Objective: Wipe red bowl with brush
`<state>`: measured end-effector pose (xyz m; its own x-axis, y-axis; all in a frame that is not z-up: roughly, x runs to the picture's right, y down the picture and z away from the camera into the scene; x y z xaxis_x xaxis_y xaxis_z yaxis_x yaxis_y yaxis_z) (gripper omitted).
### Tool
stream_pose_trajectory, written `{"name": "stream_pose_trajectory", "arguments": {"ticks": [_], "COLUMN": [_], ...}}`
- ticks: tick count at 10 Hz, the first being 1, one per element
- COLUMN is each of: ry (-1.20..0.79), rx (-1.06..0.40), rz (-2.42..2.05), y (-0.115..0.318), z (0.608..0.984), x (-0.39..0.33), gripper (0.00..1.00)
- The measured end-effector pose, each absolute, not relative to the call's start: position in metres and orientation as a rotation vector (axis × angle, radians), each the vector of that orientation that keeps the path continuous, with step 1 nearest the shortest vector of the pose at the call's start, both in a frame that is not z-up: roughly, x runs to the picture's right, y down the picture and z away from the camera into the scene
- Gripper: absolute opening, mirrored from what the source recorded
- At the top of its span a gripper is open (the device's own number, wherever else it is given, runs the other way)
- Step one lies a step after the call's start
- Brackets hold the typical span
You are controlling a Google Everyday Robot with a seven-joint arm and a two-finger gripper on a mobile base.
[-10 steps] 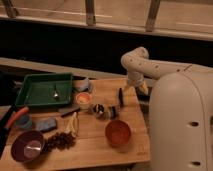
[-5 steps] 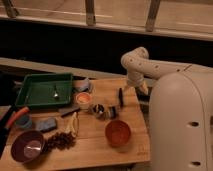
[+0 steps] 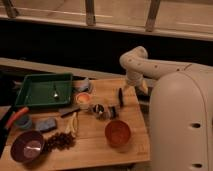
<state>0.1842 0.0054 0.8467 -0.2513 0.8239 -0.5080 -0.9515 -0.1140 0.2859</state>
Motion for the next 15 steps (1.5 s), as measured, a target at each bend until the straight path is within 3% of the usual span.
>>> {"name": "stream_pose_trajectory", "arguments": {"ticks": [8,15], "ry": [0.572,0.716], "rx": [-0.559,-0.516], "rz": [1.659,1.589], "y": [0.014,0.067], "z": [0.878,0.899], "x": [0.126,0.118], "gripper": [0.8,0.8]}}
